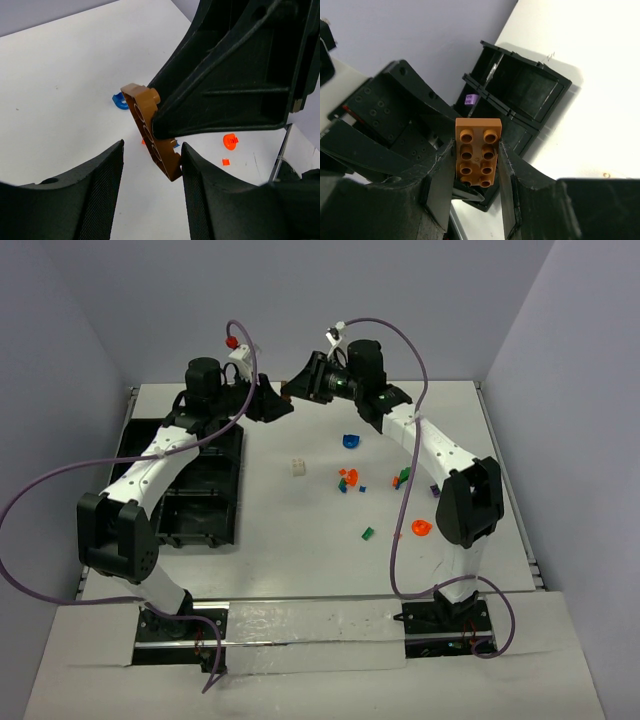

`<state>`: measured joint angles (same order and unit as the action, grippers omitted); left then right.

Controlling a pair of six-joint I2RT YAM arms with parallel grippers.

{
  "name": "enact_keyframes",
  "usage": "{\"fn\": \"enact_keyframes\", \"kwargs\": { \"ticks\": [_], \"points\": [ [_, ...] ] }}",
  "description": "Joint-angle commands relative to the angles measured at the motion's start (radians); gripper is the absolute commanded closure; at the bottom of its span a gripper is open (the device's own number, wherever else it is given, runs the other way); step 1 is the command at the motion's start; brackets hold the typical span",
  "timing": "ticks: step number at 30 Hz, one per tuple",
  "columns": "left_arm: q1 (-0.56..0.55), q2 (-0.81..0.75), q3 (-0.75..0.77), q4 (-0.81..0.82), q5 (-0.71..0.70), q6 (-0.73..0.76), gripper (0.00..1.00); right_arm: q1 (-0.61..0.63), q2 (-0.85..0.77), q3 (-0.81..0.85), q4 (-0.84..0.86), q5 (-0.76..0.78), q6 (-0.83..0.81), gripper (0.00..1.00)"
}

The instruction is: Sort the legos into containers by color

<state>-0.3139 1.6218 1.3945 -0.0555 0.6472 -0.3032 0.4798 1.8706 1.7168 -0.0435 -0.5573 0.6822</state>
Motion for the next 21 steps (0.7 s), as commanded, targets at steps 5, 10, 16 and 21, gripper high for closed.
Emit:
{"fn": "enact_keyframes", "kwargs": {
  "ticks": [5,10,16,21],
  "points": [
    [0.012,-0.006,0.059,0.043,-0.05,-0.007,0.57,0.026,-0.025,0.051,-0.026,-0.008,-0.073,1.0],
    [0.022,-0.007,0.064,0.017,-0.087,0.007,0.98,0.026,-0.01,0.073,-0.047,-0.039,-0.095,0.96],
    [0.129,-0.069,0.011,-0.054,-0.065,0.056,1.0,0.007,0.017,0.133,-0.124,-0.041,-0.116,0.14],
    [0.312,-0.134,-0.021,-0.247,-0.063,0.164,1.0,-0.046,0.005,0.133,-0.127,-0.027,-0.169,0.0]
  ]
}}
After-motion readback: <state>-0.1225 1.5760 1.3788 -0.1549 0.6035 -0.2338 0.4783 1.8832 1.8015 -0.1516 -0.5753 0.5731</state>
